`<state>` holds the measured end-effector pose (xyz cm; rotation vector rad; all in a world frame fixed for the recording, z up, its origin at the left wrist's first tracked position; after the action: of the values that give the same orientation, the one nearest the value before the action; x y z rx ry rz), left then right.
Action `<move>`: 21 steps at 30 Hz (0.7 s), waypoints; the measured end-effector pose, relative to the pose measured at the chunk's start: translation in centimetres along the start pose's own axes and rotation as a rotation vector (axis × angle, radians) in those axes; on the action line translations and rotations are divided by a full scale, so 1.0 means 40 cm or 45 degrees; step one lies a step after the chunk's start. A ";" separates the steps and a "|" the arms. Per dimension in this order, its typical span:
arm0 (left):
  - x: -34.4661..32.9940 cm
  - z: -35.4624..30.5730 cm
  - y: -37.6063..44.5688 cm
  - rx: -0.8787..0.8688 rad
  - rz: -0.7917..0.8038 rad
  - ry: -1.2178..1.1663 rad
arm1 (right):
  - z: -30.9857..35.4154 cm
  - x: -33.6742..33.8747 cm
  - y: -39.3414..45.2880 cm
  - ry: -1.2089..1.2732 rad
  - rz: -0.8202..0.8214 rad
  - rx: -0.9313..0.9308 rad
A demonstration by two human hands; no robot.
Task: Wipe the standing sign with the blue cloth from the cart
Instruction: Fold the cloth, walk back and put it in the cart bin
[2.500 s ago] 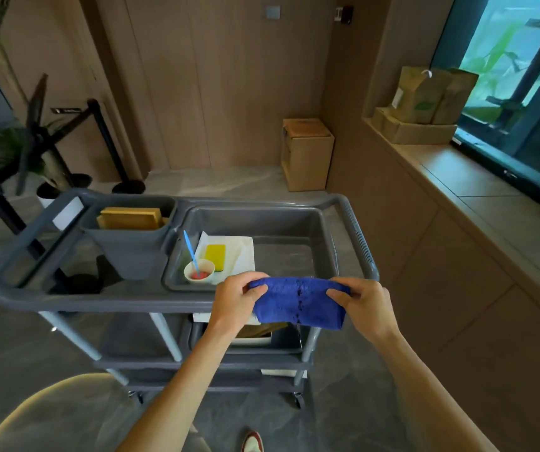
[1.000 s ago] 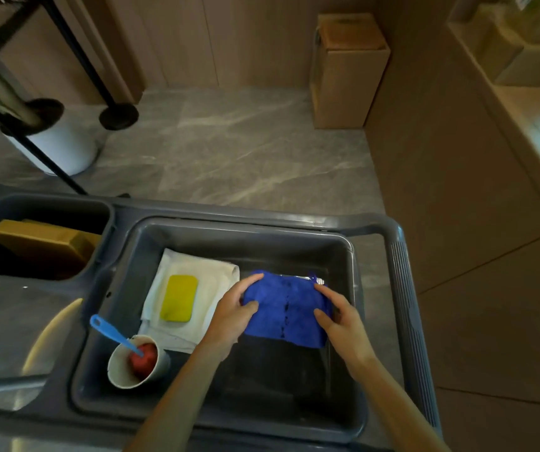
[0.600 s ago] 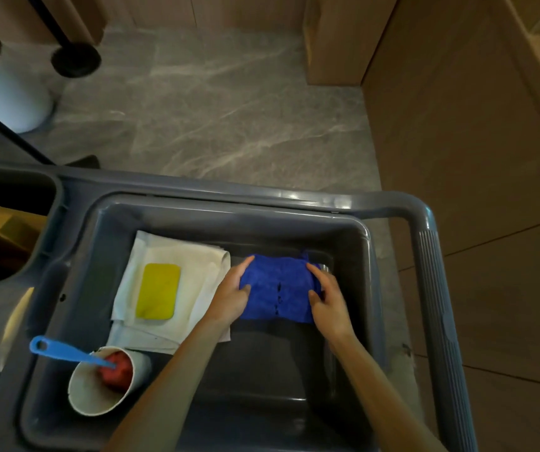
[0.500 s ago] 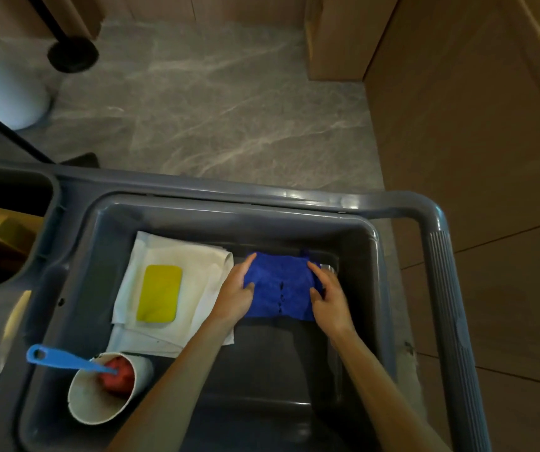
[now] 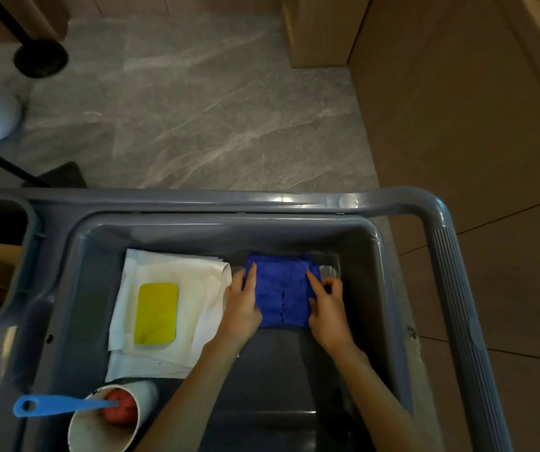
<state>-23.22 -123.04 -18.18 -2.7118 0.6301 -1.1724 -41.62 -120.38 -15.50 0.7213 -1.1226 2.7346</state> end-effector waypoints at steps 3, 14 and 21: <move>0.000 -0.001 -0.025 -0.025 -0.231 0.098 | -0.009 -0.007 -0.009 0.104 -0.091 -0.036; 0.009 0.011 -0.064 0.012 -0.101 0.235 | -0.069 -0.009 0.002 -0.239 -0.302 -0.030; 0.003 -0.050 -0.037 -0.290 -0.437 0.372 | -0.021 -0.050 -0.009 -0.279 -0.419 0.315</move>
<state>-24.09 -121.67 -16.32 -2.9479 0.3514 -1.6965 -40.10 -119.35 -16.71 1.1472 -0.6270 2.5776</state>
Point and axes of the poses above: each hand's wrist, its own y-axis towards the middle knuckle, its own x-axis out of the back of the hand, z = x × y, the point moved 3 cm from there along y, towards the middle knuckle, and after that the axes turned 15 degrees about -x, right-handed, at the moved point
